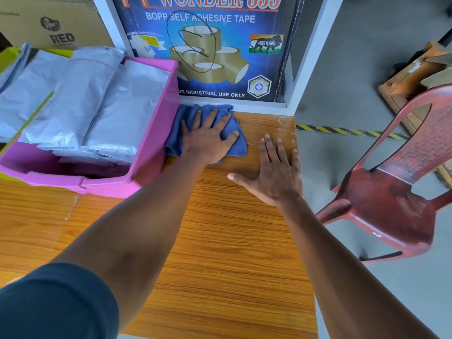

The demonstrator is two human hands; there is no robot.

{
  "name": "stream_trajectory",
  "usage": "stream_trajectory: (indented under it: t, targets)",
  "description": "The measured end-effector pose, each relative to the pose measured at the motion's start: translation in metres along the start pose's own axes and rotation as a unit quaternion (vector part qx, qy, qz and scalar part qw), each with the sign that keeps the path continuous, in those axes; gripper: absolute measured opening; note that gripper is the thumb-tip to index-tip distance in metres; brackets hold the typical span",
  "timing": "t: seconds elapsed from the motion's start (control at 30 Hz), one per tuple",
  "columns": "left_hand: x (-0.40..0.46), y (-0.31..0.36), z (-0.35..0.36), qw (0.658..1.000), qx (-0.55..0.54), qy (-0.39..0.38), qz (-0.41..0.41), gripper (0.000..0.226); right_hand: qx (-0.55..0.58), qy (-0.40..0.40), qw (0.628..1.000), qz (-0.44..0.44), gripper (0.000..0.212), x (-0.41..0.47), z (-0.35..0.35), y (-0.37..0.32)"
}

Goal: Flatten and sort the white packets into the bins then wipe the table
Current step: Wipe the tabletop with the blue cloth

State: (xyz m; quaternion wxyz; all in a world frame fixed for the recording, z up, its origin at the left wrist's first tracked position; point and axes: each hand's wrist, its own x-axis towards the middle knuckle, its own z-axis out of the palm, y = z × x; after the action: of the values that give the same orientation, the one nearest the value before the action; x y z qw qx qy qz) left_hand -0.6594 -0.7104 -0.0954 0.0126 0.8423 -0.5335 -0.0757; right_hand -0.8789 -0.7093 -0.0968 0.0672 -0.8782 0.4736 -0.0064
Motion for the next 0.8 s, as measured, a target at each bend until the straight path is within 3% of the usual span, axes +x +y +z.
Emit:
stream_trajectory:
  t: [0.07, 0.2, 0.37, 0.5, 0.67, 0.8]
  targets:
    - [-0.003, 0.015, 0.000, 1.000, 0.005, -0.013, -0.008, 0.079, 0.002, 0.001, 1.000, -0.001, 0.138, 0.001, 0.000, 0.000]
    - [-0.010, 0.022, 0.002, 0.993, 0.030, -0.017, 0.110, 0.078, 0.007, 0.005, 1.000, 0.002, 0.140, 0.000, 0.000, -0.001]
    - [0.001, 0.009, 0.000, 1.000, 0.000, 0.003, 0.000, 0.078, 0.000, 0.005, 1.000, 0.006, 0.143, 0.001, -0.001, -0.001]
    - [-0.005, 0.009, 0.003, 0.993, 0.031, 0.000, 0.111, 0.074, 0.003, 0.009, 1.000, 0.005, 0.141, 0.000, 0.001, -0.002]
    - [0.002, -0.004, -0.001, 1.000, -0.006, 0.002, 0.023, 0.073, 0.001, 0.005, 1.000, 0.007, 0.142, 0.000, -0.001, -0.001]
    - [-0.003, -0.002, 0.001, 0.992, 0.022, -0.001, 0.125, 0.071, -0.004, 0.000, 1.000, 0.007, 0.141, 0.000, -0.002, -0.003]
